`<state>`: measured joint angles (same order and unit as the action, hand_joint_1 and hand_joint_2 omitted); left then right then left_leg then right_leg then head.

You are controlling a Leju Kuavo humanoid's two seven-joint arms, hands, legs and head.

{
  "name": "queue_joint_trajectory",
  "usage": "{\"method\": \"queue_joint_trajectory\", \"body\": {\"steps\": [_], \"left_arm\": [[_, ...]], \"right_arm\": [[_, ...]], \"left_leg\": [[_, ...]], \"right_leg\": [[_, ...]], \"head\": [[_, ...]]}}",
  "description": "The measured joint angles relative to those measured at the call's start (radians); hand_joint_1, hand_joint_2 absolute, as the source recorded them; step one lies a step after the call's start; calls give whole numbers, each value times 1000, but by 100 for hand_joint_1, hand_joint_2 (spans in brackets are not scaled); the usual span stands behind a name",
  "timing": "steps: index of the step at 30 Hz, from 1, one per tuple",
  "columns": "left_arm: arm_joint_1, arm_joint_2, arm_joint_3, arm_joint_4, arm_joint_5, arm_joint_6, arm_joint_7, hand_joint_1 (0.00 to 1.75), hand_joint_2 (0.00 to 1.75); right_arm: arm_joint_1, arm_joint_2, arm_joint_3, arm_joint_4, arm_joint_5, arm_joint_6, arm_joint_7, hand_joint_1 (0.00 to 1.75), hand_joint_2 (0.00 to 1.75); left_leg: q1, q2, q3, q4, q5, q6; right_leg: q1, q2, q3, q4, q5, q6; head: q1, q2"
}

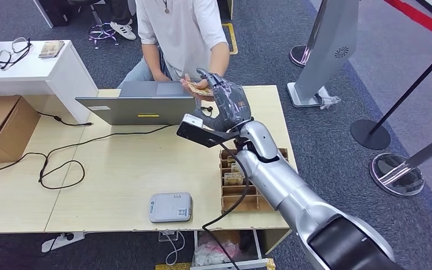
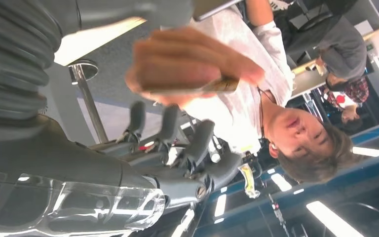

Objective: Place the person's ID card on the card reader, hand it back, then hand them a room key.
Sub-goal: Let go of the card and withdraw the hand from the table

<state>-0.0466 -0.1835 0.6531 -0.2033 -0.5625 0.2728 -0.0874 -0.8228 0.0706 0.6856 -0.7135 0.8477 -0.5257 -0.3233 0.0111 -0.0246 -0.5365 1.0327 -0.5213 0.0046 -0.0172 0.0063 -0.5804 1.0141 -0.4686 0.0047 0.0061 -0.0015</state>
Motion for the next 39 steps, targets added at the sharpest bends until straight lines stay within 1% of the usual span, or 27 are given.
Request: {"method": "queue_joint_trajectory", "body": {"steps": [6,11,15,19,23,26,28,33,36,39], "left_arm": [[1,-1,0,0,3,2,0,0,0],[2,-1,0,0,4,8,0,0,0],[2,-2,0,0,7,14,0,0,0],[4,-3,0,0,14,16,-1,0,0],[5,-5,1,0,19,17,-3,0,0],[5,-5,5,0,24,22,-3,0,0],[5,-5,9,0,25,27,-3,0,0],[5,-8,22,0,34,36,3,0,0],[5,-7,25,0,39,20,22,0,0],[4,-5,27,0,39,9,36,0,0]], "right_arm": [[-15,13,3,40,-5,-3,6,0,0],[-13,13,4,43,-39,0,-26,0,0],[14,6,-1,-1,-107,55,-64,0,0],[81,-16,-18,-107,-220,143,-102,0,0],[165,-48,-34,-241,-334,232,-139,0,0],[231,-72,-39,-343,-439,318,-175,0,0],[269,-85,-39,-401,-492,356,-191,0,0],[360,-102,-39,-502,-576,379,-218,0,0],[414,-101,-39,-546,-610,377,-227,0,0],[463,-93,-38,-586,-613,372,-227,0,0]], "left_leg": [[0,0,0,0,0,0],[0,0,0,0,0,0],[0,0,0,0,0,0],[0,0,0,0,0,0],[0,0,0,0,0,0],[0,0,0,0,0,0],[0,0,0,0,0,0],[0,0,0,0,0,0],[0,0,0,0,0,0],[0,0,0,0,0,0]], "right_leg": [[0,0,0,0,0,0],[0,0,0,0,0,0],[0,0,0,0,0,0],[0,0,0,0,0,0],[0,0,0,-1,0,0],[0,0,0,-1,0,0],[0,0,0,-1,0,0],[0,0,0,-1,0,0],[0,0,0,-1,0,0],[0,0,0,-1,0,0]], "head": [[0,0],[0,0],[0,0],[0,0],[0,0],[0,0],[0,0],[0,0],[0,0],[0,0]]}}
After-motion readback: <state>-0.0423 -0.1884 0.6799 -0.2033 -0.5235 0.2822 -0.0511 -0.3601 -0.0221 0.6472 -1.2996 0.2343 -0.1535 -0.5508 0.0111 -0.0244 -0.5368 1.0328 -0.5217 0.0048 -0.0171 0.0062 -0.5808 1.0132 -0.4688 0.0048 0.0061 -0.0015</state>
